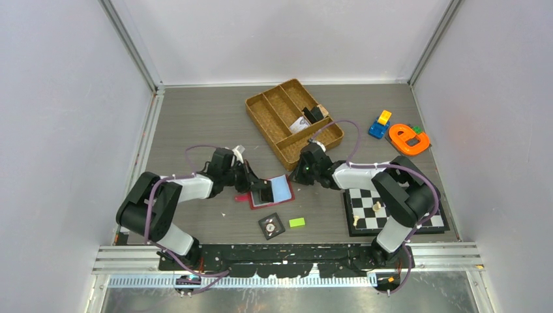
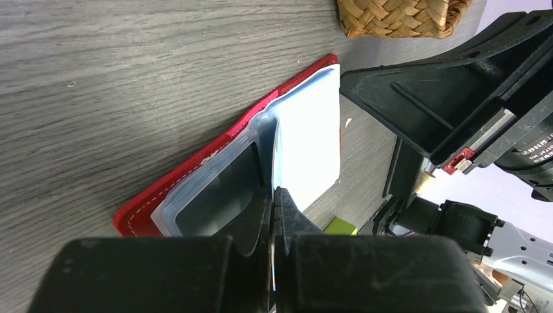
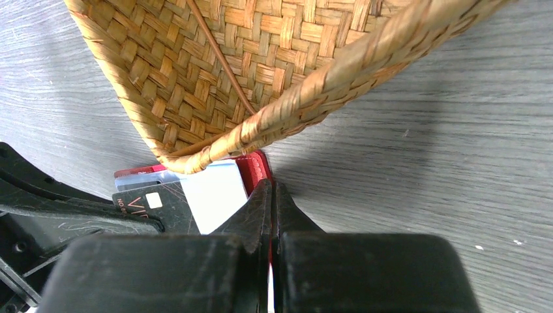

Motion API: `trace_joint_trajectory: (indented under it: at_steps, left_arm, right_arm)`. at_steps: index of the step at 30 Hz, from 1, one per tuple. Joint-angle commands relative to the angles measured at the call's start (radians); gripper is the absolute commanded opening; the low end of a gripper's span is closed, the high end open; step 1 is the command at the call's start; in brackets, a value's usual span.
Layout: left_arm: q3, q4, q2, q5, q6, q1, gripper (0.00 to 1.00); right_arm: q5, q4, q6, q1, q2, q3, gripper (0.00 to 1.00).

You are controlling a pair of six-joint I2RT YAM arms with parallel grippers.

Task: Put the credit cards into the card holder
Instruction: Insert the credit card into the card holder.

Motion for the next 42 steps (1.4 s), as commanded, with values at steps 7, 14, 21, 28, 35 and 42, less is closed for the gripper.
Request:
trace_joint_trajectory:
  at_steps: [7, 14, 21, 28, 35, 42]
  left_arm:
    - [-0.063, 0.141, 0.037, -0.032, -0.031, 0.007, 0.0]
    - [-0.103, 0.184, 0.037, -0.053, -0.049, 0.007, 0.0]
    - [-0.126, 0.214, 0.037, -0.083, -0.062, -0.006, 0.0]
    - [-0.141, 0.229, 0.022, -0.135, -0.042, -0.032, 0.0]
    - [-0.15, 0.227, 0.019, -0.154, -0.042, -0.047, 0.0]
    - [-0.113, 0.102, -0.005, -0.192, -0.026, -0.068, 0.01]
  right_arm:
    - [0.062, -0.127, -0.041, 0.0, 0.068, -0.011, 0.0]
    - [0.06, -0.128, -0.04, 0.0, 0.072, -0.008, 0.0]
    - [0.057, -0.126, -0.041, 0.001, 0.073, -0.009, 0.0]
    - [0.054, -0.12, -0.038, 0.001, 0.063, -0.019, 0.0]
    - [0.054, -0.118, -0.036, 0.0, 0.057, -0.023, 0.01]
    - [0.06, -0.12, -0.034, 0.0, 0.043, -0.028, 0.0]
